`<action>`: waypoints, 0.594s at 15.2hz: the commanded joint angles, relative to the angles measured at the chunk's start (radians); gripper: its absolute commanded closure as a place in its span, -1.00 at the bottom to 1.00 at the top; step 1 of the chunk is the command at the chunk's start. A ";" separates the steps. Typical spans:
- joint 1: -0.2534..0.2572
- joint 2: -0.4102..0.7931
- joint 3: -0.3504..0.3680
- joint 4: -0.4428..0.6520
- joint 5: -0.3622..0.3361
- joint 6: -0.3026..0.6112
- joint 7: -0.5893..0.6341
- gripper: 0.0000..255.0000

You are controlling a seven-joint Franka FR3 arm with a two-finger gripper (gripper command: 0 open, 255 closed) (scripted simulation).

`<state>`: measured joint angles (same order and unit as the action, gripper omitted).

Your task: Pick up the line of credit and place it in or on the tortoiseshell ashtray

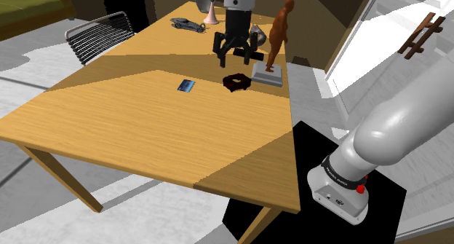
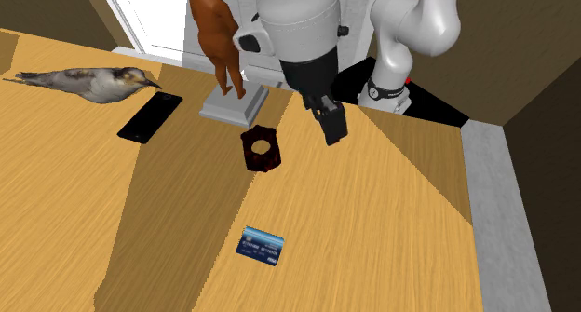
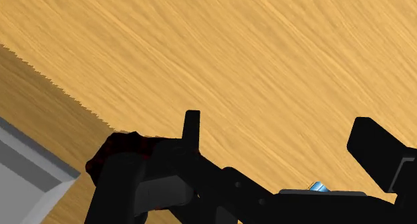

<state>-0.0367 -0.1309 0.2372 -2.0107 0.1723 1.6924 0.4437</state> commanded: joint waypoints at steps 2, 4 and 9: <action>0.001 0.136 0.010 0.104 0.032 0.001 0.114 -1.00; 0.003 0.225 0.010 0.176 0.053 0.002 0.182 -1.00; 0.010 0.445 0.000 0.368 0.108 -0.003 0.337 -1.00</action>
<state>-0.0301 0.2688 0.2383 -1.6839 0.2668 1.6914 0.7433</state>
